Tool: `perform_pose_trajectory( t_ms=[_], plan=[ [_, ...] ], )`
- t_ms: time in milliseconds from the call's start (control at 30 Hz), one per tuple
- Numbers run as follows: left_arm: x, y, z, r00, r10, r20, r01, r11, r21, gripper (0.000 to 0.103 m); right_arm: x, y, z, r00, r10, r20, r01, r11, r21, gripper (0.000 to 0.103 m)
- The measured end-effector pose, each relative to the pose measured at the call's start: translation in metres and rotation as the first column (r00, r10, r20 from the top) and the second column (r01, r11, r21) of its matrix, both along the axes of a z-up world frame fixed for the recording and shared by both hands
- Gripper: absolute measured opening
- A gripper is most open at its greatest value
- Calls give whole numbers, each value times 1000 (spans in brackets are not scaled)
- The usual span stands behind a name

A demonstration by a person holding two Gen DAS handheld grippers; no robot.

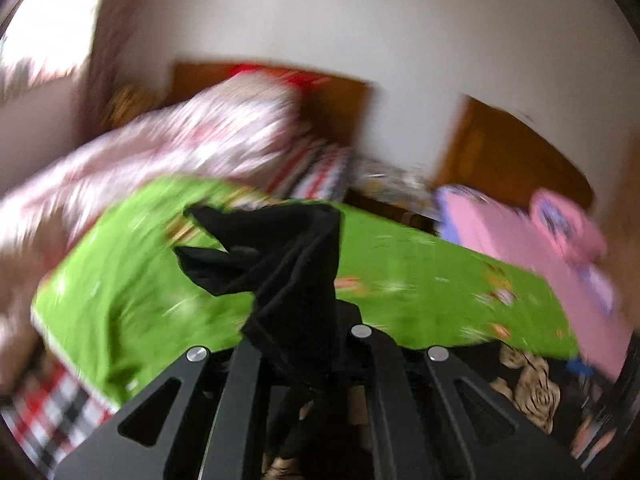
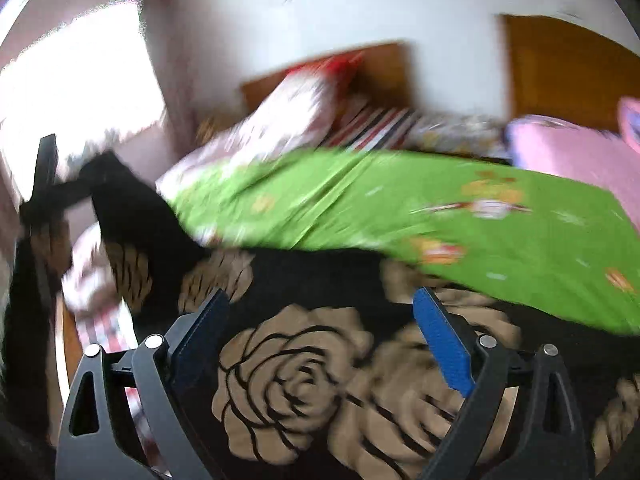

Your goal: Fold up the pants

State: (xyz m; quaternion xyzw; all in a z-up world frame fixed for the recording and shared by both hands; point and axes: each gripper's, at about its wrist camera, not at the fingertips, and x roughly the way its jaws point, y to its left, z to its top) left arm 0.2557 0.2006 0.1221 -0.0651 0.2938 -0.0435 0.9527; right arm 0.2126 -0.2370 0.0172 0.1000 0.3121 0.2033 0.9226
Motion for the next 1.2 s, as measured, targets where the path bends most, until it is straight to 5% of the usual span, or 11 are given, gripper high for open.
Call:
perform_pose_trajectory(
  t_ms=[167,333,400,500,600,667,733,833,933,1067,1200],
  plan=[
    [-36,-177,-11,960,-280,13,271,937,220,4,-55,-75,-4,983,-182,0,182,982,58,91],
    [-70,-318,-122,868,-457,-195,495,764,413,4,-105,-116,-21,964,-263,-38,265,963,55,91],
    [-76,-344,-169,844,-457,-281,535,688,490,4,-114,-123,-29,958,-281,-57,284,958,46,91],
    [-83,-345,-183,849,-457,-265,523,653,549,6,-125,-133,-41,957,-278,-80,282,958,48,91],
    [-84,-335,-174,811,-511,-285,582,659,476,38,-120,-131,-51,958,-271,-93,278,958,72,91],
    [-89,-317,-146,736,-644,-211,676,684,273,81,-117,-126,-52,960,-262,-98,270,959,89,91],
    [-101,-286,-111,695,-718,-49,719,691,75,89,-115,-118,-54,966,-240,-97,249,964,98,91],
    [-109,-204,-77,771,-621,141,637,747,-189,101,-111,-102,-56,977,-185,-101,197,973,117,91],
    [-107,-146,-77,852,-498,161,523,798,-300,101,-103,-79,-60,988,-97,-123,115,982,148,91],
    [-97,-85,-107,961,-275,23,272,933,-237,101,-91,-45,-63,988,19,-151,9,983,182,88],
    [-99,-67,-137,983,-174,-57,166,977,-134,101,-69,-19,-76,968,72,-240,-22,978,207,81]
  ],
)
